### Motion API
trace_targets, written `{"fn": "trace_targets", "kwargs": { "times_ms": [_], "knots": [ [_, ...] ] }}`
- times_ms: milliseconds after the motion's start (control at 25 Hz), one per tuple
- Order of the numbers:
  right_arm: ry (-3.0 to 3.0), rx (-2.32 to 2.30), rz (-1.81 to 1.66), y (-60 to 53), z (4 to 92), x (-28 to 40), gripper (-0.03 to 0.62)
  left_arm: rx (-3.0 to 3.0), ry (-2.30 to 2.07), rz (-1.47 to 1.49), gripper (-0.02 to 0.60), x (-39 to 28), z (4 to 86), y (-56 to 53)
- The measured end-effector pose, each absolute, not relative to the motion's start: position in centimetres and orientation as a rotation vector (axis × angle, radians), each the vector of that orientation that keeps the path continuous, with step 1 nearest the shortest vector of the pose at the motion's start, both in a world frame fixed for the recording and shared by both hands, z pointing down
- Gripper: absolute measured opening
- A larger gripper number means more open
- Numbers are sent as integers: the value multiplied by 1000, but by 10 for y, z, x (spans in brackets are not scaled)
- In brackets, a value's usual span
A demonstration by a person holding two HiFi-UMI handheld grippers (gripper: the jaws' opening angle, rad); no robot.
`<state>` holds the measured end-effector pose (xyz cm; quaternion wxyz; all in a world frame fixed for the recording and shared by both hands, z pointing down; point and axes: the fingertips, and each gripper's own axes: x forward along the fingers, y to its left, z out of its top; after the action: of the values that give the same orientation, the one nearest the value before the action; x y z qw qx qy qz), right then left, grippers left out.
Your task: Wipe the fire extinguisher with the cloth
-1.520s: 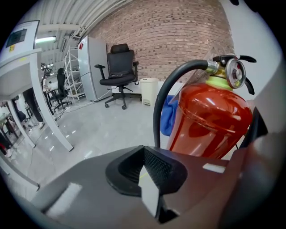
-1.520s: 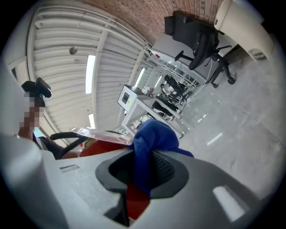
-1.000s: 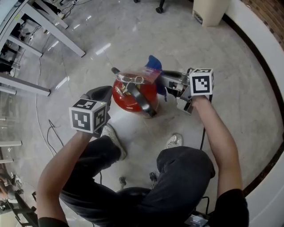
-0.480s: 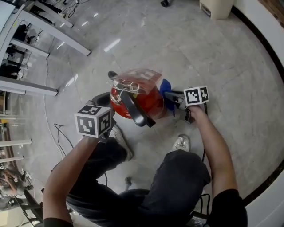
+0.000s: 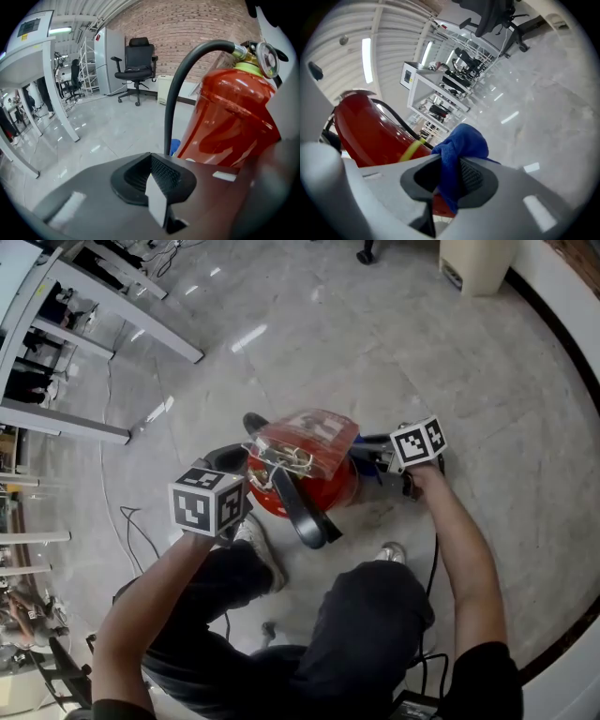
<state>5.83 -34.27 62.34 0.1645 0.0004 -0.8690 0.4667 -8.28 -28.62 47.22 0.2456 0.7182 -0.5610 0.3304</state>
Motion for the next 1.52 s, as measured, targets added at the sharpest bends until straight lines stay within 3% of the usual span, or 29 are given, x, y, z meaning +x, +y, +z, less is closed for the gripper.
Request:
{"fn": "trace_targets", "kwargs": {
  "times_ms": [320,640,1240,1520],
  "knots": [
    [-2633,-451,1185,-349,508,17,87,1992,-1515,855,6,-81,471,-299],
    [-2760,-520,1163,-348,446,16,87,2033,-1513,818,6,-83,455,-301],
    [-2449,317,1302,-338,629,71,86,2004,-1454,846,6,-68,489,-265],
    [-2291,386,1243,-293,673,105,87,2036,-1383,933,6,-56,493,-241]
  ]
}}
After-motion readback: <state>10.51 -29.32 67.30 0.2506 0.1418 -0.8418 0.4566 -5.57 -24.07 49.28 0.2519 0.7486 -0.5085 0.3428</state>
